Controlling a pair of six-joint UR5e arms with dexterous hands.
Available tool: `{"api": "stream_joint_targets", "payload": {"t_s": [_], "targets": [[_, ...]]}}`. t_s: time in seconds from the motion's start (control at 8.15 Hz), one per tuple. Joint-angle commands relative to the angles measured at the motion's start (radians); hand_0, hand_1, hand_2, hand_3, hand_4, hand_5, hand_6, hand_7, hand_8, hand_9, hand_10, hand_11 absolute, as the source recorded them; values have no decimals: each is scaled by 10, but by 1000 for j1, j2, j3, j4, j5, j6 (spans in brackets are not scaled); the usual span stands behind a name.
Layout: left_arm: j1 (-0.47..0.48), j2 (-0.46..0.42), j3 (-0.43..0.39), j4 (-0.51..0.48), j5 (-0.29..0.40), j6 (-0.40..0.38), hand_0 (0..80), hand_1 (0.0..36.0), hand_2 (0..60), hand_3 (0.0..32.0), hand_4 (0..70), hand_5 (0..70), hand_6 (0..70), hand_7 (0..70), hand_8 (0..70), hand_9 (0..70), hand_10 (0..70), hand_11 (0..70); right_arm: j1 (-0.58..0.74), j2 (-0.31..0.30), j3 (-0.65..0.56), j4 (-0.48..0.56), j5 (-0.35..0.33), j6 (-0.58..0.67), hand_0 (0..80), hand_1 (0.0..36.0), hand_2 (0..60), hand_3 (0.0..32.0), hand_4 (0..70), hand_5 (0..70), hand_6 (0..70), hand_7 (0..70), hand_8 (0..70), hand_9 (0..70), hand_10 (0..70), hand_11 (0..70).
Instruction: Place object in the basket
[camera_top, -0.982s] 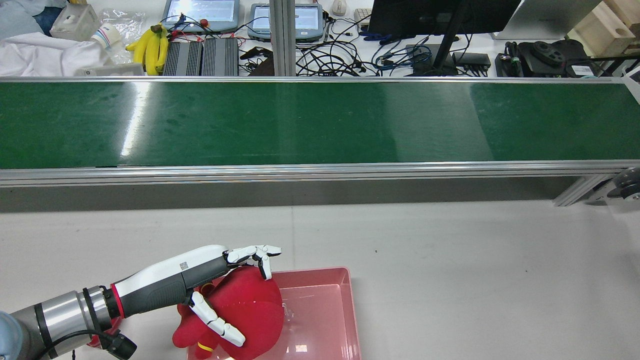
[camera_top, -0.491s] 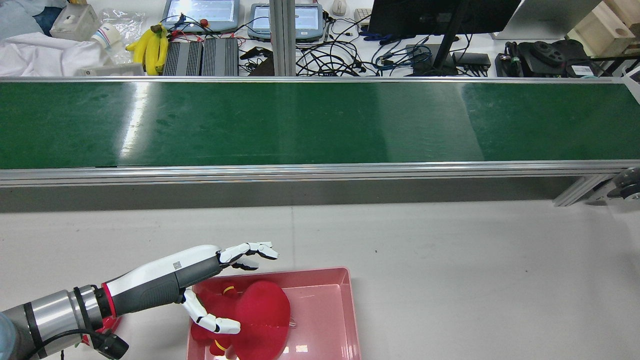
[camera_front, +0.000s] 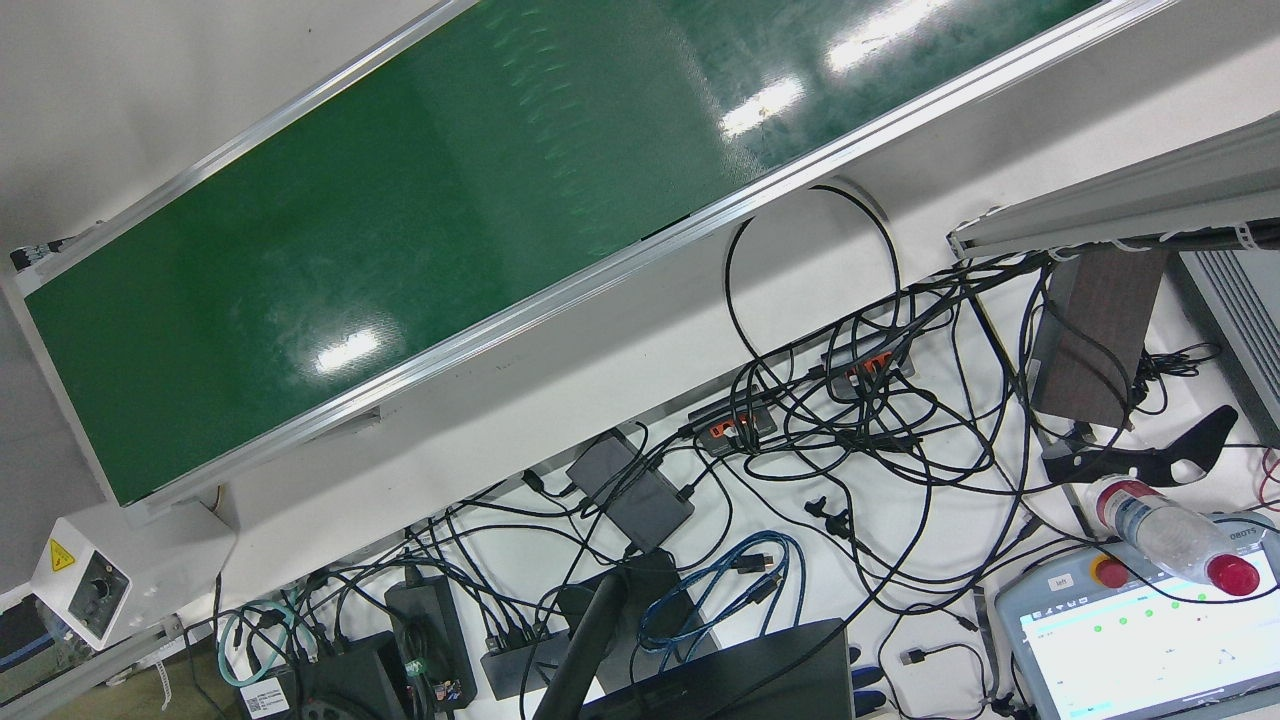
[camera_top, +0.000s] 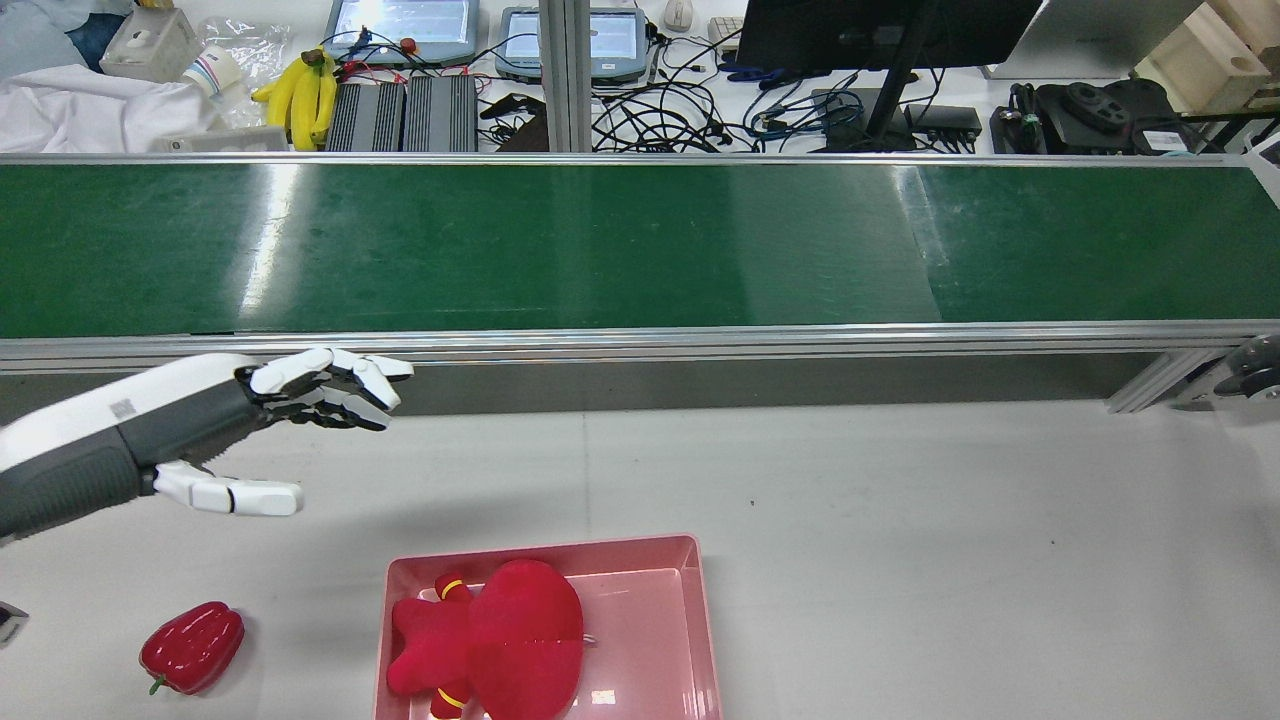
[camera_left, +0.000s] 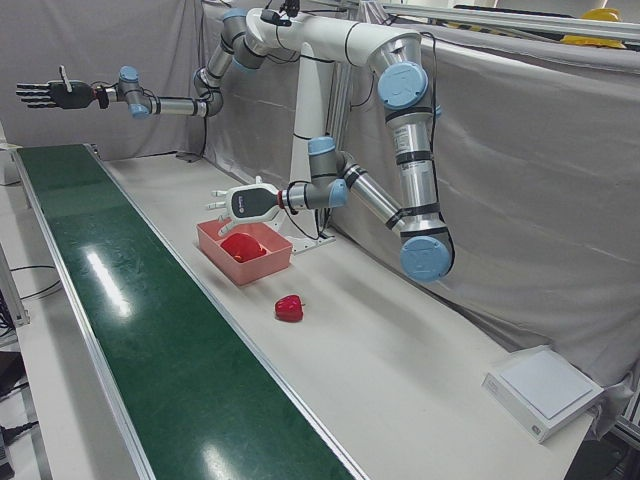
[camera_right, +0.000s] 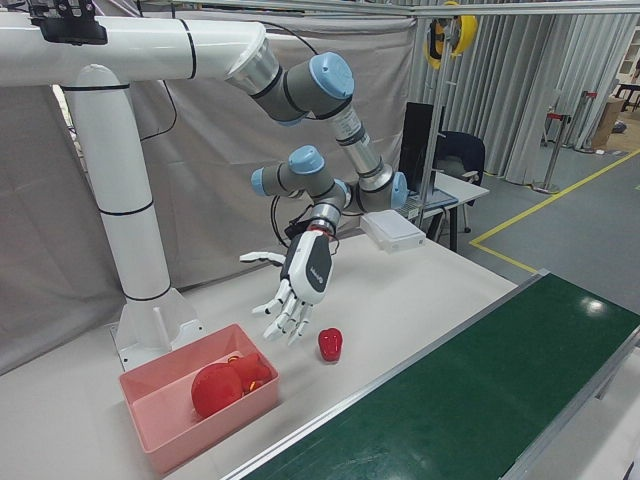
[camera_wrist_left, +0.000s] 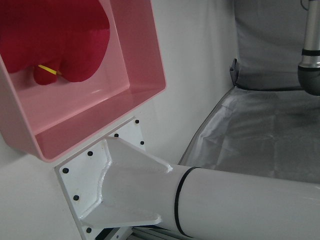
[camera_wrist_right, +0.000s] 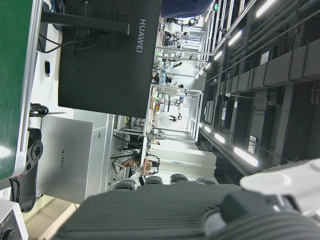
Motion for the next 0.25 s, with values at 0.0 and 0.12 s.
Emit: {"api": "stream_joint_targets", "payload": {"t_s": [0.0, 0.12], "targets": [[-197, 77, -54, -95, -2, -144, 191, 14, 184, 0, 84, 496, 87, 178, 211, 231, 134, 191, 0, 0, 0, 0, 0, 0, 0, 0, 0, 0, 0, 0, 0, 0, 0, 0, 0, 0], [-224, 88, -45, -137, -6, -152, 184, 16, 202, 0, 96, 577, 104, 203, 226, 256, 145, 206, 0, 0, 1, 0, 0, 0, 0, 0, 0, 0, 0, 0, 0, 0, 0, 0, 0, 0]]}}
